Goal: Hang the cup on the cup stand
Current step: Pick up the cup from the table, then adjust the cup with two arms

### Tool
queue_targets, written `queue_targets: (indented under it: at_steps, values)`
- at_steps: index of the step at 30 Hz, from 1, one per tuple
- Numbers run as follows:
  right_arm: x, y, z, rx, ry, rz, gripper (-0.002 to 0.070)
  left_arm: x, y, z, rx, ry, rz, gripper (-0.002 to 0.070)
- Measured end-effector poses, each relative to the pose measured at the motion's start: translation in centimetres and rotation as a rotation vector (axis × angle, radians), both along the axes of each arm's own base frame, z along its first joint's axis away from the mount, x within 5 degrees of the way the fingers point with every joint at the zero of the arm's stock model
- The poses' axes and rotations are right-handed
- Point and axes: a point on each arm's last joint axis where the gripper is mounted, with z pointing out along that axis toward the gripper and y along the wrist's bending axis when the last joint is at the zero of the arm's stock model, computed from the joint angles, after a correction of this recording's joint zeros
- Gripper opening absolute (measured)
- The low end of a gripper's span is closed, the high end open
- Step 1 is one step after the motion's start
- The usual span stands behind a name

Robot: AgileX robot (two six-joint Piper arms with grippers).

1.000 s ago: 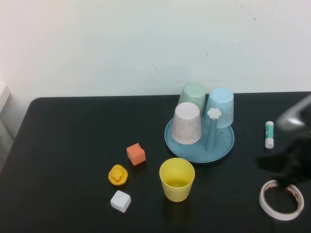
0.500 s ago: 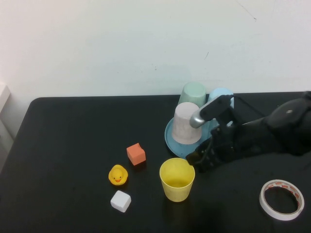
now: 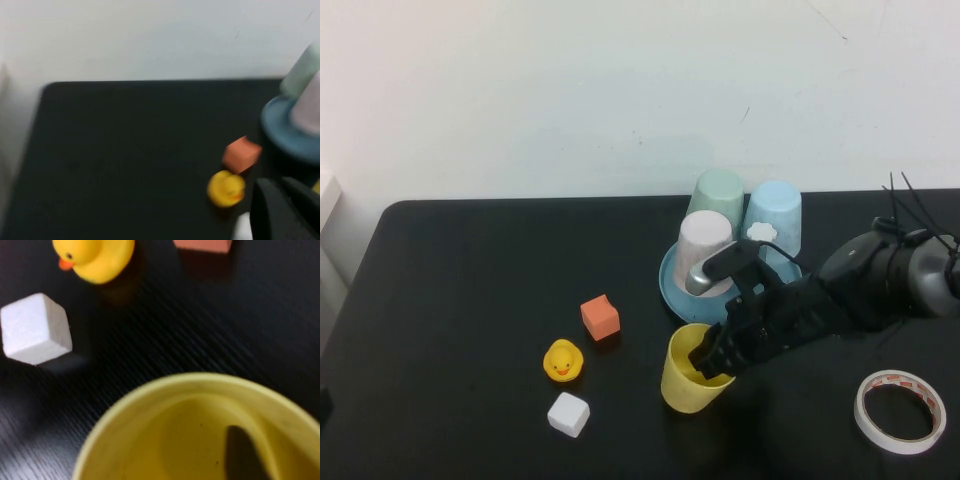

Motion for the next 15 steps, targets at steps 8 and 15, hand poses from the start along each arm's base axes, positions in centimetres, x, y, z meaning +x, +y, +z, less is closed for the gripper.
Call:
queue_targets:
  at_steps: [8, 15]
  values:
    - [-0.6, 0.4, 2.0, 0.059, 0.023, 0.03, 0.0047, 0.0, -0.9, 0.9, -0.423, 0.003, 0.001, 0.009]
    - [-2.9, 2.1, 12.0, 0.153, -0.219, 0.129, 0.0044, -0.4, -2.2, 2.6, -1.114, 0.107, -0.072, 0.0626]
